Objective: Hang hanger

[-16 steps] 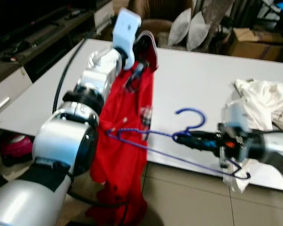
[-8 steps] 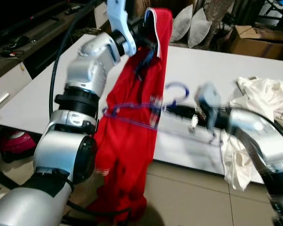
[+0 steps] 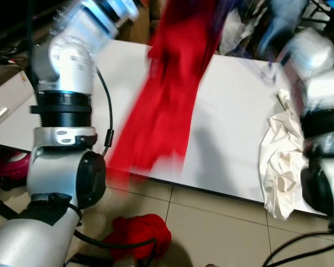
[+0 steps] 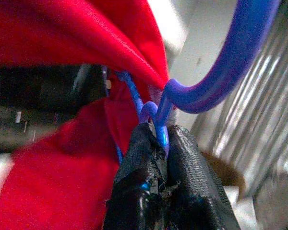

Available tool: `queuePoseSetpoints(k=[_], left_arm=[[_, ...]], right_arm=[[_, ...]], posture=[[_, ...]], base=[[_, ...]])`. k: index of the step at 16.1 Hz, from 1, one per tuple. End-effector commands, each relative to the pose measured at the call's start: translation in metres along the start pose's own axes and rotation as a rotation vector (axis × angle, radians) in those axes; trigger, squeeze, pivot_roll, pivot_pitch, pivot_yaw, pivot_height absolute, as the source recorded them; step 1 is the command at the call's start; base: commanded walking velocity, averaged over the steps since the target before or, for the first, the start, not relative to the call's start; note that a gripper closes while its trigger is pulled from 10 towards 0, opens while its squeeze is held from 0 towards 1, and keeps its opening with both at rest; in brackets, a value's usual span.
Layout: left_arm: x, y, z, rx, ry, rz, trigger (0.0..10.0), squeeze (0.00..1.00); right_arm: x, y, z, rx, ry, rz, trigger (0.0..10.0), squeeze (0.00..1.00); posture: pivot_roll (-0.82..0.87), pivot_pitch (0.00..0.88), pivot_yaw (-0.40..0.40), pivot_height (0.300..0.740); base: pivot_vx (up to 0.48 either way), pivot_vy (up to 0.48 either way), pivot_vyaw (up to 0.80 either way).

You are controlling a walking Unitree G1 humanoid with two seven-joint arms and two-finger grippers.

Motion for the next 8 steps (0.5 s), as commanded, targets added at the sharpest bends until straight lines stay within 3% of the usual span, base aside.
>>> queuePoseSetpoints(k=[1, 3, 4, 6, 8], left_arm=[[0.002, -0.001, 0.006, 0.012, 0.007, -0.002, 10.0, 0.0], [-0.001, -0.007, 0.002, -0.004, 0.003, 0.037, 10.0, 0.0], [-0.002, -0.011, -0.005, -0.028, 0.001, 0.068, 10.0, 0.0], [-0.005, -0.015, -0.016, -0.068, 0.016, 0.106, 10.0, 0.0], [-0.014, -0.029, -0.048, -0.208, 0.072, 0.215, 10.0, 0.0]], right_arm=[[0.003, 0.002, 0.01, 0.066, 0.013, 0.003, 10.0, 0.0], [-0.01, 0.002, -0.008, 0.013, -0.017, 0.081, 10.0, 0.0], [-0.024, -0.003, -0.033, -0.053, 0.008, 0.155, 10.0, 0.0], [-0.038, -0.016, -0.061, -0.132, 0.0, 0.236, 10.0, 0.0], [-0.062, -0.048, -0.103, -0.261, -0.016, 0.389, 10.0, 0.0]], posture=[[-0.16, 0.0, -0.019, 0.74], [-0.16, 0.0, -0.022, 0.74], [-0.16, 0.0, -0.021, 0.74], [-0.16, 0.0, -0.018, 0.74], [-0.17, 0.0, -0.01, 0.74]], base=[[0.0, 0.0, 0.0], [0.0, 0.0, 0.0], [0.0, 0.0, 0.0], [0.0, 0.0, 0.0], [0.0, 0.0, 0.0]])
Point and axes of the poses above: a point about 5 cm out from each wrist's last joint towards the gripper, its own y axis pointing out of the wrist towards the gripper, its own z axis along the axis of the wrist's last joint, x = y × z, the point moved 1 cm from there along y, pointing out of the wrist towards the gripper, and after that the axes turned 4 degrees about y, right-handed, at the moved point
